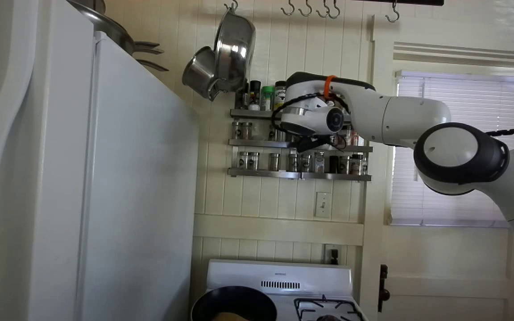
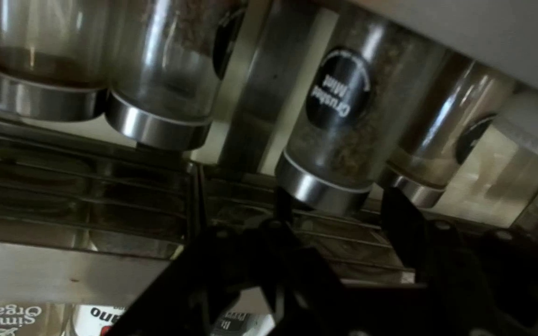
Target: Put one of the glass containers on the stove on the middle shelf
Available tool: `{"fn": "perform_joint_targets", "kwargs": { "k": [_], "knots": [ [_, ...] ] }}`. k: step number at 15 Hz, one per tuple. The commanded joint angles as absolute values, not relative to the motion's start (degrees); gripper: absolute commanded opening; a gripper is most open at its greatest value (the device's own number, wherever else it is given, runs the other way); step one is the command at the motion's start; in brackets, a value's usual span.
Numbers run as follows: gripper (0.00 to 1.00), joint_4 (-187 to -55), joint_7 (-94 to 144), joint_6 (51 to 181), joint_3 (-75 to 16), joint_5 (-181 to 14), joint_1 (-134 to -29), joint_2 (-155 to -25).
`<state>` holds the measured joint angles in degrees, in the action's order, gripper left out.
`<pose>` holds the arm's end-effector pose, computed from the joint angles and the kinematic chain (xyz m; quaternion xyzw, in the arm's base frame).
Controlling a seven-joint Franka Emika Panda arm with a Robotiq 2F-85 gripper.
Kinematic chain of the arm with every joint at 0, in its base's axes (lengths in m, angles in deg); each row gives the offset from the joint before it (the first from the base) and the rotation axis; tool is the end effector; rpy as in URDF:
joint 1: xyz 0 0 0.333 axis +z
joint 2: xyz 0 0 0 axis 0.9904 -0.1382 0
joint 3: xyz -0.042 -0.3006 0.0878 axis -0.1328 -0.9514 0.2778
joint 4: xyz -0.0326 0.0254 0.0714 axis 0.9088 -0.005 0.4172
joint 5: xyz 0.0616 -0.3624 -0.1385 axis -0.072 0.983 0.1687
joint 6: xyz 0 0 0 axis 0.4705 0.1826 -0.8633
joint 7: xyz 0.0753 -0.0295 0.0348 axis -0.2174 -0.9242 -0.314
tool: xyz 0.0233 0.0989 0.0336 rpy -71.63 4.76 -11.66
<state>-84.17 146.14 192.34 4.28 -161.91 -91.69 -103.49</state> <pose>0.6621 -0.0346 0.7100 0.6642 0.0336 0.7044 0.2479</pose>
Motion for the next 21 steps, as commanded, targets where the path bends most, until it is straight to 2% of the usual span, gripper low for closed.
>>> {"fn": "perform_joint_targets", "kwargs": {
  "k": [1,6,7,8,9,10,14,21],
  "knots": [
    [0.28,-82.25,143.86,193.47,4.75,-163.18,-91.25,-103.98],
    [0.28,-82.81,141.84,193.24,4.76,-163.92,-91.44,-103.69],
    [0.38,-83.04,141.9,193.6,4.77,-164.56,-91.48,-103.53],
    [0.77,-83.24,142.0,193.96,4.74,-165.07,-91.48,-103.4],
    [0.73,-83.42,142.11,194.03,4.82,-165.74,-91.55,-103.24],
    [0.73,-83.82,142.6,194.39,4.88,-166.67,-91.62,-102.93],
    [0.99,-84.72,144.01,195.98,5.44,-171.21,-92.0,-101.89],
    [1.0,-83.65,147.27,199.28,6.85,-178.44,-92.19,-102.15]
  ]
}}
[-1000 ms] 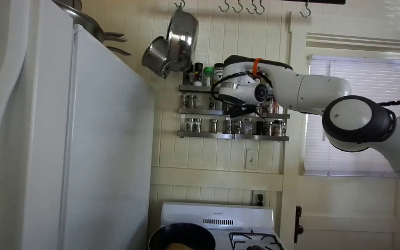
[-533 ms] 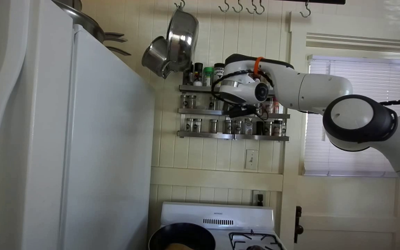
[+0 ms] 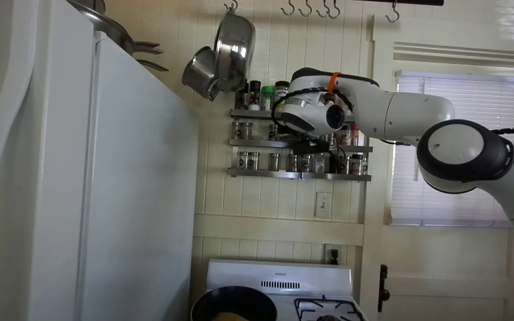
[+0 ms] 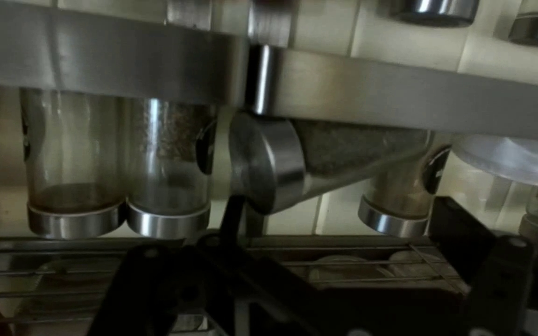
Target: Put one of the glass containers on the stove on the middle shelf
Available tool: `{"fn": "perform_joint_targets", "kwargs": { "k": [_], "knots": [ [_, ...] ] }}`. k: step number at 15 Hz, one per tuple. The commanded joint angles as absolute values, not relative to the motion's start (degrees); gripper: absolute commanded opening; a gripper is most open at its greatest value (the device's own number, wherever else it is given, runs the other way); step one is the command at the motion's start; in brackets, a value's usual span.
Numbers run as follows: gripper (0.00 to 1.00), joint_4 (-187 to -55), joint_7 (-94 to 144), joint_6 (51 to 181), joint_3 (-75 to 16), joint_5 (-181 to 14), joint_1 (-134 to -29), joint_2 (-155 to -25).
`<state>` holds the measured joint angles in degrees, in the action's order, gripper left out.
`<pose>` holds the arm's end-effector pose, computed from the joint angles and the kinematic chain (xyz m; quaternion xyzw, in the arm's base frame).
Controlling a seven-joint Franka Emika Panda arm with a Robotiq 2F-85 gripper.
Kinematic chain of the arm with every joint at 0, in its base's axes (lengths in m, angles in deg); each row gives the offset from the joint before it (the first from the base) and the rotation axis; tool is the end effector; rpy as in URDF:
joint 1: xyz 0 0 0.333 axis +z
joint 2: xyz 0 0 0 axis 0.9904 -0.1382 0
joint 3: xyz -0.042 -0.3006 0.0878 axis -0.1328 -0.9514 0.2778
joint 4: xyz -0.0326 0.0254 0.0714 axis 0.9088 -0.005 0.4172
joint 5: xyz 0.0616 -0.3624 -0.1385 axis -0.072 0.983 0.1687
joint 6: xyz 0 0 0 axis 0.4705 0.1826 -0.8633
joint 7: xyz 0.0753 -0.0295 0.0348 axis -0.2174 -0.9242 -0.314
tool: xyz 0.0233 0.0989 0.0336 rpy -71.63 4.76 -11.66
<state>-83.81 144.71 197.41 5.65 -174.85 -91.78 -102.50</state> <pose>0.6481 -0.0279 0.6931 0.7054 -0.0639 0.6849 0.1712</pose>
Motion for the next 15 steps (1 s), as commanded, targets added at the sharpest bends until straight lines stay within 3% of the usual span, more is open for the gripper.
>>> {"fn": "perform_joint_targets", "kwargs": {
  "k": [1,15],
  "knots": [
    [1.0,-83.45,147.56,199.61,6.98,-178.99,-92.16,-102.2],
    [1.0,-83.16,153.78,211.22,10.21,-186.38,-92.38,-98.44]
  ]
}}
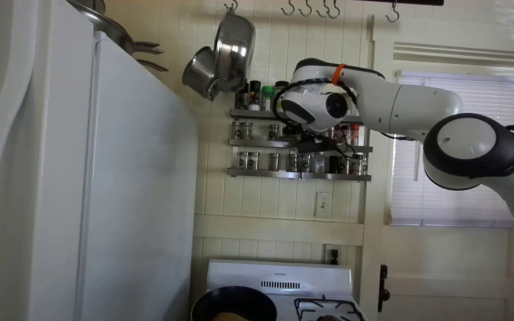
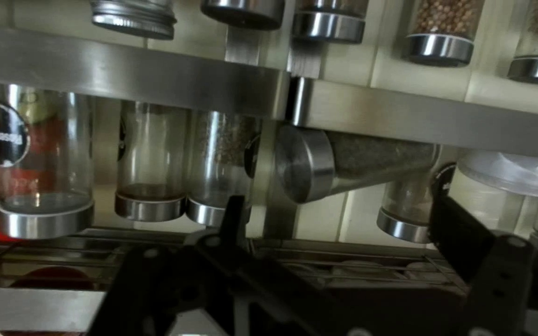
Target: Put one of the glass containers on the stove on the middle shelf
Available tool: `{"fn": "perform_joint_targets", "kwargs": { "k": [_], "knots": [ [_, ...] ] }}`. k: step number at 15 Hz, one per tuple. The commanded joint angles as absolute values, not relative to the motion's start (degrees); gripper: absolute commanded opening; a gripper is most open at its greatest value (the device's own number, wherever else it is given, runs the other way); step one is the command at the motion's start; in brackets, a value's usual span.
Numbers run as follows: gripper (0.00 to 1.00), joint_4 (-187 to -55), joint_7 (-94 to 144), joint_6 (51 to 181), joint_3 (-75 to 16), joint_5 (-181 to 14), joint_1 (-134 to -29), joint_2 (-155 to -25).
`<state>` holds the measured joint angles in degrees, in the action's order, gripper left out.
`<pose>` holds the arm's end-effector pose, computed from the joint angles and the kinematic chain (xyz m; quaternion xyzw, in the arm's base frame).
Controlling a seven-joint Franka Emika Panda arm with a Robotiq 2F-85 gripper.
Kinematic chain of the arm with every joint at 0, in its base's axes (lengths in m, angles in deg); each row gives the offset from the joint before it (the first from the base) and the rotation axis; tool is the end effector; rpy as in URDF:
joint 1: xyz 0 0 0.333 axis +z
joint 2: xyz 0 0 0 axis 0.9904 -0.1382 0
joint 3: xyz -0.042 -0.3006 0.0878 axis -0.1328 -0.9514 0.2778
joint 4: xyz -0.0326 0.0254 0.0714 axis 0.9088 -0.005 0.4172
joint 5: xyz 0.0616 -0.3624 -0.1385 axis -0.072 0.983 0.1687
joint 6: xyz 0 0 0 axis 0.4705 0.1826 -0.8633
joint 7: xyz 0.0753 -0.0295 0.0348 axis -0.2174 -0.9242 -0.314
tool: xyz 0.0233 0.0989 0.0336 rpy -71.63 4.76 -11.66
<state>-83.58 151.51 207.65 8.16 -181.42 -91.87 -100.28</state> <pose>0.6130 -0.0153 0.7002 0.7338 -0.1025 0.6412 0.1998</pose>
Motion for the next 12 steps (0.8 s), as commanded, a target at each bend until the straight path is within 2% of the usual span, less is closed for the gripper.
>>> {"fn": "perform_joint_targets", "kwargs": {
  "k": [1,7,8,10,11,12],
  "knots": [
    [1.0,-83.35,154.12,212.44,11.27,-188.6,-92.71,-97.58],
    [1.0,-83.44,155.75,221.73,16.57,-200.74,-93.31,-93.2],
    [1.0,-83.78,155.51,222.49,10.97,-204.7,-89.71,-91.45],
    [1.0,-83.35,154.09,226.17,8.62,-207.49,-87.12,-90.13],
    [1.0,-92.51,147.66,223.15,6.07,-210.93,-89.7,-84.82],
    [1.0,-94.44,144.36,223.3,3.75,-212.5,-88.73,-83.17]
  ]
}}
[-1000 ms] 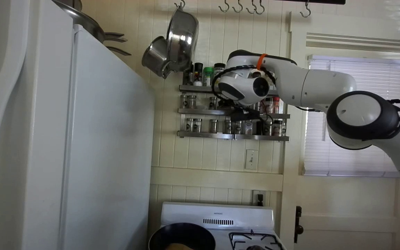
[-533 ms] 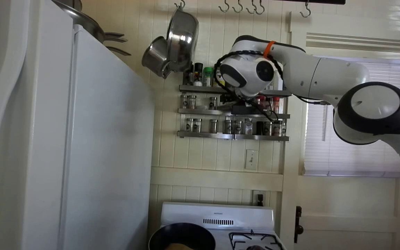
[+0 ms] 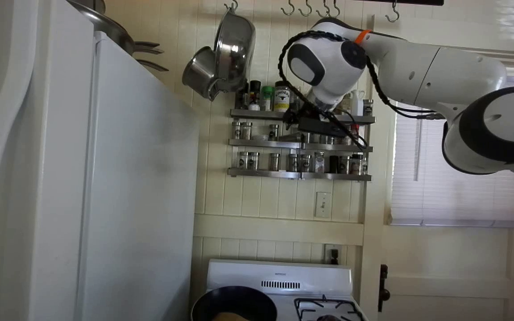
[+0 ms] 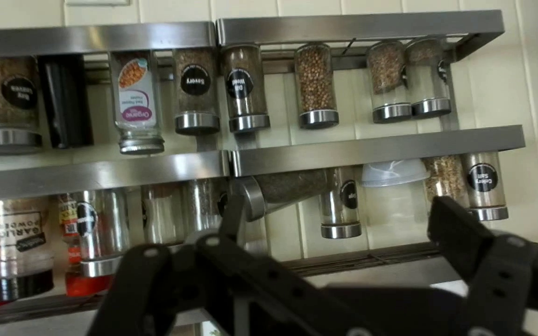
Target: Put one of the glass containers on the stove on the middle shelf
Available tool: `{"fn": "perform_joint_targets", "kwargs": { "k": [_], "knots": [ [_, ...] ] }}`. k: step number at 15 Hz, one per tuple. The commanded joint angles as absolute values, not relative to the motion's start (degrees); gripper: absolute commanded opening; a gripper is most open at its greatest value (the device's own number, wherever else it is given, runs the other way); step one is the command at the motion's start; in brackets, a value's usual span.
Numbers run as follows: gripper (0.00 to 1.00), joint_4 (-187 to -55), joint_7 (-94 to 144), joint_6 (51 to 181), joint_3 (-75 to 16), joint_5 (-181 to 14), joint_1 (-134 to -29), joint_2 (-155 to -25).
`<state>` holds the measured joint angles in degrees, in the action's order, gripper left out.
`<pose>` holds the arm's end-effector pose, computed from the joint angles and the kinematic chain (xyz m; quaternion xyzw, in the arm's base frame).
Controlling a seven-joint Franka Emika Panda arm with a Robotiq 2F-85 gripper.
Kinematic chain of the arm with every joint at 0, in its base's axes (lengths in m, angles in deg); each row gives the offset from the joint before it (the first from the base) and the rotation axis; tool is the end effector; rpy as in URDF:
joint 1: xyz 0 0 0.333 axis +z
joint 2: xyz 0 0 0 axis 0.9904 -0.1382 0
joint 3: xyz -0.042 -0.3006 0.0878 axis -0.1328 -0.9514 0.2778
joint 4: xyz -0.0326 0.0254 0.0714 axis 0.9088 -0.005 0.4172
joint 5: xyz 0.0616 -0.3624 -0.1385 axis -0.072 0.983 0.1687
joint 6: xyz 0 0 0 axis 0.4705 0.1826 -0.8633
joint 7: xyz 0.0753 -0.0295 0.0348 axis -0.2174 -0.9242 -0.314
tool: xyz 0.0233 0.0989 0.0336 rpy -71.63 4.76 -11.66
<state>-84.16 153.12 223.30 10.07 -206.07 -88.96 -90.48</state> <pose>0.5141 0.0585 0.7350 0.8026 -0.2048 0.5544 0.0811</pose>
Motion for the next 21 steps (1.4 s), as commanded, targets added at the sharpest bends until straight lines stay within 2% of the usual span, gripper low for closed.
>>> {"fn": "perform_joint_targets", "kwargs": {
  "k": [1,5,6,11,12,15,21],
  "knots": [
    [1.0,-96.46,139.86,223.29,2.36,-211.73,-87.93,-81.67],
    [1.0,-106.29,124.31,223.21,-3.33,-210.76,-86.07,-74.82],
    [1.0,-108.5,121.02,223.21,-7.84,-211.3,-82.77,-73.23],
    [1.0,-122.05,102.19,223.2,-13.74,-209.8,-79.93,-66.67],
    [1.0,-113.9,109.44,223.19,-14.32,-209.47,-78.79,-71.15],
    [1.0,-119.23,104.25,223.05,-15.51,-209.36,-78.48,-68.75],
    [1.0,-120.41,103.48,223.0,-15.55,-209.33,-78.35,-67.97]
  ]
}}
